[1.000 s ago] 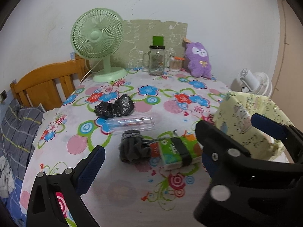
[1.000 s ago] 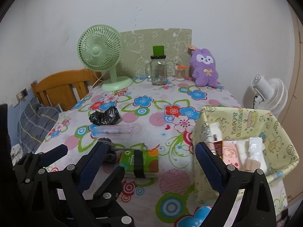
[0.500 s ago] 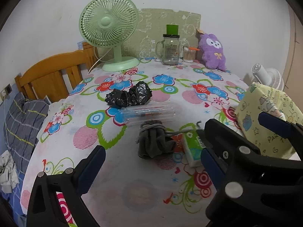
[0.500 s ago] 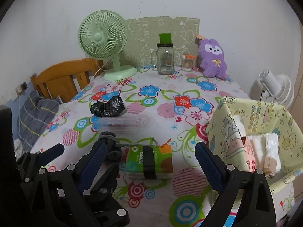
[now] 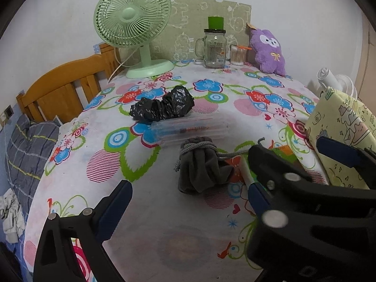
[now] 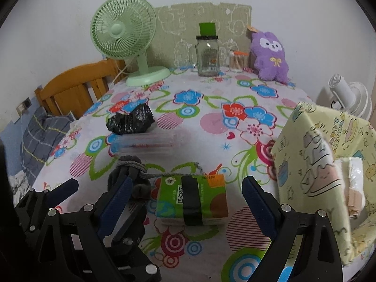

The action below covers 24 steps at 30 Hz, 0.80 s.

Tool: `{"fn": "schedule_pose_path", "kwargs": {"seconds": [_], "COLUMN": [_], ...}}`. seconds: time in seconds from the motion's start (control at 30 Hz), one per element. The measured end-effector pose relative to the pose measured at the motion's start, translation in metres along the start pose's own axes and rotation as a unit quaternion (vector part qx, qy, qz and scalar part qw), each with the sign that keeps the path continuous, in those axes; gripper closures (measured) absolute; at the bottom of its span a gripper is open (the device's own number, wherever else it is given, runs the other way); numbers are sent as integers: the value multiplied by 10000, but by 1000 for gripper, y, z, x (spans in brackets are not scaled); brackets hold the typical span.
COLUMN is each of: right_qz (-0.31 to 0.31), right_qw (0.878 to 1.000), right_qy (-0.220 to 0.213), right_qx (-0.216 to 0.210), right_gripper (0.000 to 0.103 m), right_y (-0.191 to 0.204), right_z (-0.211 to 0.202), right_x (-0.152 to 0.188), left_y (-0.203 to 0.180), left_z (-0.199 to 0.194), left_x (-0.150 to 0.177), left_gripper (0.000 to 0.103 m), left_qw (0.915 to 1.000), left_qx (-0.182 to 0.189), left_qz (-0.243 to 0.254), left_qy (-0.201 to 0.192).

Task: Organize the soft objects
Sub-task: 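Grasp the green strapped tissue pack with the right tool while the left grasps the grey knotted cloth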

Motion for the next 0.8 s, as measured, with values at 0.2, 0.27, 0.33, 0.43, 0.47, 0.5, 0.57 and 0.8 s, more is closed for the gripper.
{"fn": "schedule_pose_path", "kwargs": {"seconds": [0.2, 0.27, 0.33, 0.43, 0.47, 0.5, 0.57, 0.8], "right_qz": [-4, -4, -11, -60, -77, -89, -102, -151], "right_qw": [9998, 9996, 9993, 9990, 9989, 9987, 9982, 9968], "right_qy": [210, 290, 372, 446, 466, 494, 583, 777], "right_qx": [28, 53, 42, 49, 56, 59, 49, 116], "right_gripper": [7, 8, 8, 8, 8, 11, 15, 28], "right_y": [3, 3, 4, 7, 7, 8, 8, 7], "right_z": [16, 21, 25, 30, 31, 33, 36, 43], "right_x": [6, 8, 10, 12, 13, 14, 16, 23], "left_y": [2, 2, 3, 4, 4, 4, 3, 0], "left_z": [10, 12, 15, 17, 17, 17, 18, 21], "left_x": [5, 7, 9, 10, 10, 10, 10, 12], "left_gripper": [4, 4, 4, 4, 4, 4, 4, 4], "left_qw": [9999, 9998, 9997, 9996, 9996, 9996, 9995, 9992], "left_qx": [55, 53, 54, 74, 80, 85, 87, 76], "left_qz": [-51, -45, -59, -92, -101, -104, -94, -7], "left_qy": [141, 189, 238, 267, 267, 267, 288, 395]}}
Point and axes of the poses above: each gripper's, at about its wrist camera, not at the fingertips, and z roughly the way its jaws point, y to its left, x to its underside, the point moved 7 cm from there along z, roughly the way its jaws point, and after that the axes turned 13 degrees about x, right-handed, at the moved point
